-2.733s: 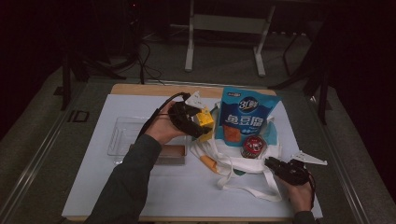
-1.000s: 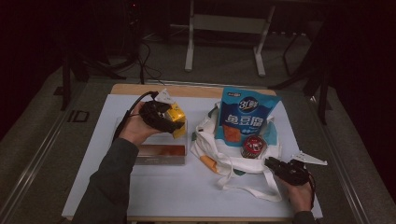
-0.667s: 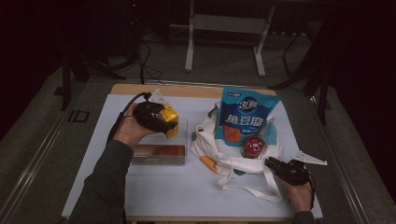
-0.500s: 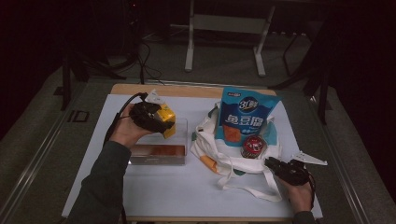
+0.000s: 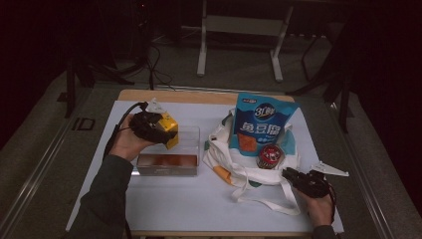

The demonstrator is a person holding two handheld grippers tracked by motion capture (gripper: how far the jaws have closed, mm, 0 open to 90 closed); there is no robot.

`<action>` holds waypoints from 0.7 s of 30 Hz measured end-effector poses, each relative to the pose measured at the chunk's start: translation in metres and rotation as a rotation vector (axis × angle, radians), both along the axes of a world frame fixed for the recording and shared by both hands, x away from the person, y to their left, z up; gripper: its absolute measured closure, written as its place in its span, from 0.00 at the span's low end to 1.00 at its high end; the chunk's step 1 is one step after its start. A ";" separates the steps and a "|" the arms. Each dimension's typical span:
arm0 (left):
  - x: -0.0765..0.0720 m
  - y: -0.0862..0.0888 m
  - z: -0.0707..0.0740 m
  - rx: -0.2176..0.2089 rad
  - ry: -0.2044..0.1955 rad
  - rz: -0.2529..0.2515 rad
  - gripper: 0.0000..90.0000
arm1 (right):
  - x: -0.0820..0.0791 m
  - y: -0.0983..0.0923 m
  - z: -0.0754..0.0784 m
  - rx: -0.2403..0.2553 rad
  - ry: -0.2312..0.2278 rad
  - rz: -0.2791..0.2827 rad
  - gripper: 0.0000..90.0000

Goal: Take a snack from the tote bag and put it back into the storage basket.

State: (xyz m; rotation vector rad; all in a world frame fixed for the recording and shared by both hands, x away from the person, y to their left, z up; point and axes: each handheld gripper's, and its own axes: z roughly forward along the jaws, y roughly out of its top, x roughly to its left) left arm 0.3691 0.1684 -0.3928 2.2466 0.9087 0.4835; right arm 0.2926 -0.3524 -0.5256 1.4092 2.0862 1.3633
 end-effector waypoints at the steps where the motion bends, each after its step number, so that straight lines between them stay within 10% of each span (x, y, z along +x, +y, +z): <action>1: 0.000 0.001 0.000 -0.001 0.001 0.005 0.32 | 0.000 0.000 0.000 -0.001 -0.001 0.001 0.79; 21: -0.006 0.025 -0.011 0.009 0.004 0.091 0.32 | 0.000 0.000 0.000 -0.001 -0.002 0.000 0.79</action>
